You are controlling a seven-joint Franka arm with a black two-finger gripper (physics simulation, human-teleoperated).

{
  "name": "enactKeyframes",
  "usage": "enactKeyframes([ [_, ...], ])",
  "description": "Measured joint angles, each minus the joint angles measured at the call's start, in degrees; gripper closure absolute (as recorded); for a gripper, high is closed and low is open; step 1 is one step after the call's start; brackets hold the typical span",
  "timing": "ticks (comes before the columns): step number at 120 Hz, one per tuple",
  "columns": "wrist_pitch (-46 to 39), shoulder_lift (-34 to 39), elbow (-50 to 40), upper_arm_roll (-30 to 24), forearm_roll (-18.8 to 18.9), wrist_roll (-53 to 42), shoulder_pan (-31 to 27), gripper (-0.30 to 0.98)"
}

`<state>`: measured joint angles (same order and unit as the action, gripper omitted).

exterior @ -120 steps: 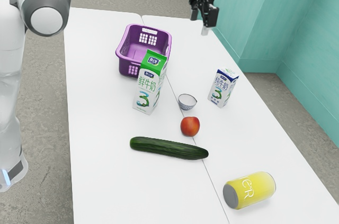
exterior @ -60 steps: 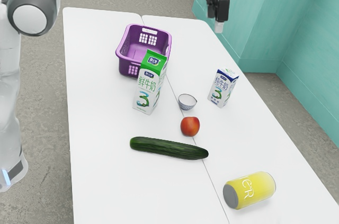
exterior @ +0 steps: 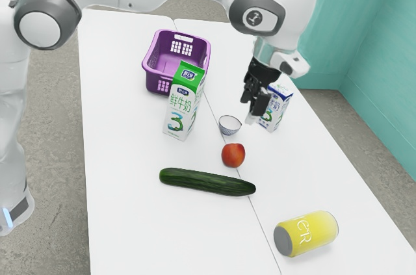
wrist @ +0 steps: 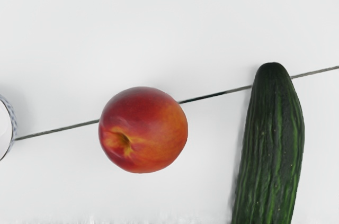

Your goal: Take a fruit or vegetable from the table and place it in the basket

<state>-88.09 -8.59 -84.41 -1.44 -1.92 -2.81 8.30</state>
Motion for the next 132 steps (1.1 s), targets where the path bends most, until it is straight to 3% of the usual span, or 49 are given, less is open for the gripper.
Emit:
enactKeyframes([
  [13,-6.58,1.64,-8.94,0.1,-0.48,-0.46,-0.08,0.0],
  [31,-12.5,1.8,-13.1,0.14,-0.92,-1.23,-0.07,0.0],
  [132,-19.88,0.54,-18.11,0.47,0.78,-7.98,-0.66,0.0],
])
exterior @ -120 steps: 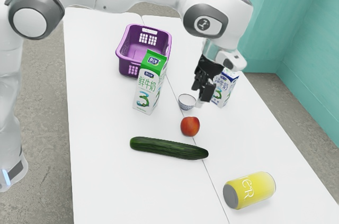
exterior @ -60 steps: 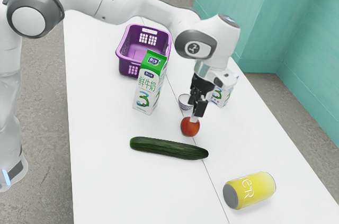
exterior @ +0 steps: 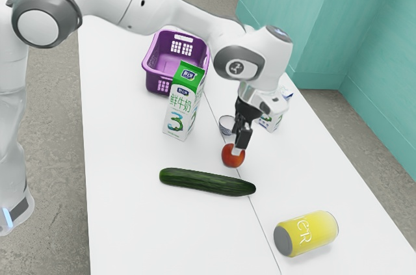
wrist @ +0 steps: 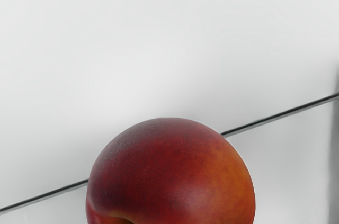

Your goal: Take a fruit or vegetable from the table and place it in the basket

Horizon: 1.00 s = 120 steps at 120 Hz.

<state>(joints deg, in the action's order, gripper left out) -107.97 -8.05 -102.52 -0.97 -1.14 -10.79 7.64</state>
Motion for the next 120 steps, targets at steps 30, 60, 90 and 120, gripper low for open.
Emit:
enactKeyframes([
  [30,-2.03,-2.49,-0.77,-0.09,-0.5,-1.17,0.0,0.0],
  [60,-3.68,-3.87,-1.64,-0.07,-0.81,-1.93,-0.01,0.0],
  [90,-4.21,-1.51,-1.43,0.02,-0.56,-2.21,0.02,0.32],
  [120,4.68,8.21,13.27,5.51,0.1,-2.1,1.87,0.32],
])
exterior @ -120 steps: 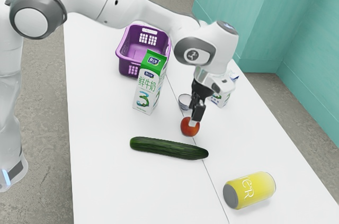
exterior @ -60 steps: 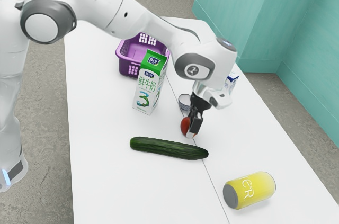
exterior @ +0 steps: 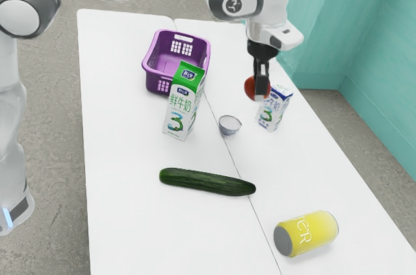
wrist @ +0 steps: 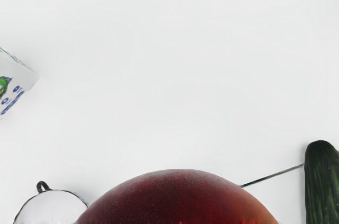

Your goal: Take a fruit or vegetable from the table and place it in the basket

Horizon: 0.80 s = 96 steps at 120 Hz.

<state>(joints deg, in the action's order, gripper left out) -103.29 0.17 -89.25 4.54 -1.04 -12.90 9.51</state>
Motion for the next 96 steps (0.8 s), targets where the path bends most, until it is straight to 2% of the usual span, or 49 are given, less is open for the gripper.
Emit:
enactKeyframes([
  [9,4.86,0.82,5.45,6.23,0.24,0.49,4.63,0.31],
  [19,9.4,1.64,7.26,13.65,0.47,0.97,9.3,0.3],
  [27,12.08,1.5,7.55,18.8,0.6,1.31,9.91,0.33],
  [33,13.54,0.95,7.63,20.96,0.67,1.64,7.83,0.34],
  [61,15.33,-5.9,7.69,22.23,-0.48,2.93,-7.1,0.35],
  [96,13.7,-10.43,7.31,22.21,-3.68,3.96,-9.93,0.35],
])
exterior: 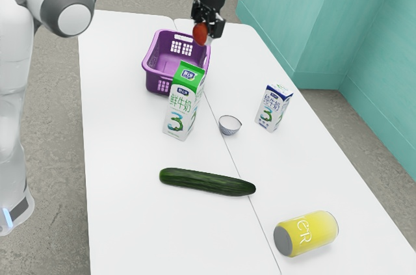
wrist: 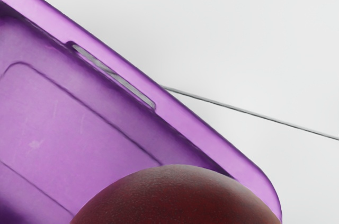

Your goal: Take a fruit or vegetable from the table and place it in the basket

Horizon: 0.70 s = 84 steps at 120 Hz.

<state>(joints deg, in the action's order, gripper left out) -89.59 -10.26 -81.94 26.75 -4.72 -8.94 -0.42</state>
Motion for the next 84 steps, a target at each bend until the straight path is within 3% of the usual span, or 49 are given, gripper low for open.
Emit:
enactKeyframes([
  [48,-1.18,-3.43,-0.1,-0.05,-2.64,0.78,-4.51,0.35],
  [63,-1.27,-3.48,-0.16,-0.04,-2.82,0.91,-4.53,0.14],
  [84,-1.71,-3.48,-0.17,-0.04,-2.81,0.99,-4.48,0.04],
])
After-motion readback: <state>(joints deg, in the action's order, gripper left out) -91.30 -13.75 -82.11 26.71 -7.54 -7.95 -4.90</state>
